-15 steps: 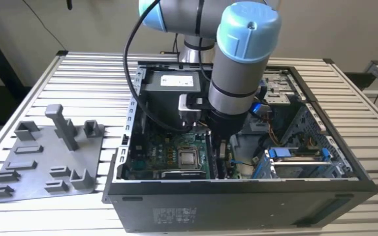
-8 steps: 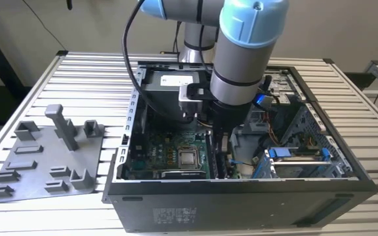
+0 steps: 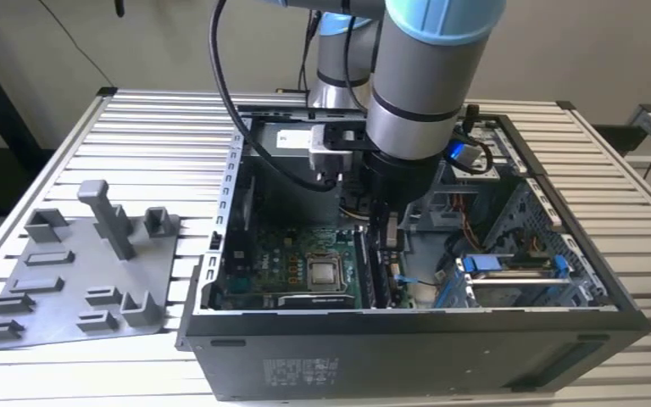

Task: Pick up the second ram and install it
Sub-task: 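Press down the second ram until it locks into place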

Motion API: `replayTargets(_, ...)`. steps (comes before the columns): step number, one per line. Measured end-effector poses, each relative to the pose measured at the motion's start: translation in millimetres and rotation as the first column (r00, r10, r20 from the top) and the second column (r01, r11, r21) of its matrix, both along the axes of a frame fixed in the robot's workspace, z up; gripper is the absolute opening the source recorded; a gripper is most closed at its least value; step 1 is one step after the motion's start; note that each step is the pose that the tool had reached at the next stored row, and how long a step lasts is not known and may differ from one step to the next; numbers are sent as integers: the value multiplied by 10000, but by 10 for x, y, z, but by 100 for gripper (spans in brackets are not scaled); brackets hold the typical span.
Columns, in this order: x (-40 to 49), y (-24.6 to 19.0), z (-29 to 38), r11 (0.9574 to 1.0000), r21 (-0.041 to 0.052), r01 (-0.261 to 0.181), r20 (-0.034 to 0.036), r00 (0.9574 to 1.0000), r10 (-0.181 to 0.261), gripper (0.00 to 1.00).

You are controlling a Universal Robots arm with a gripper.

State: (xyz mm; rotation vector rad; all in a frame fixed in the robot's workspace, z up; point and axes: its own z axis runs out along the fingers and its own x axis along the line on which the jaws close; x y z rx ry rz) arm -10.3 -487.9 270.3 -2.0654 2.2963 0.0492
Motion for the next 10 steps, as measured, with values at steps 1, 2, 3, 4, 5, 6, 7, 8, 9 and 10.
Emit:
replayTargets(1, 0, 0, 0, 10000, 0, 0, 0, 10000, 0, 11)
replayTargets(2, 0, 0, 0, 10000, 0, 0, 0, 10000, 0, 11)
replayTargets(3, 0, 0, 0, 10000, 1, 0, 0, 10000, 0, 11)
replayTargets(4, 0, 0, 0, 10000, 0, 0, 0, 10000, 0, 11)
replayTargets(5, 0, 0, 0, 10000, -1, 0, -1, 10000, 0, 11)
replayTargets(6, 0, 0, 0, 10000, 0, 0, -1, 10000, 0, 11)
replayTargets(7, 0, 0, 1, 10000, -1, 0, -1, 10000, 0, 11)
replayTargets(8, 0, 0, 1, 10000, -1, 0, -1, 10000, 0, 11)
replayTargets(9, 0, 0, 1, 10000, -1, 0, -1, 10000, 0, 11)
replayTargets(10, 0, 0, 1, 10000, -1, 0, -2, 10000, 0, 11)
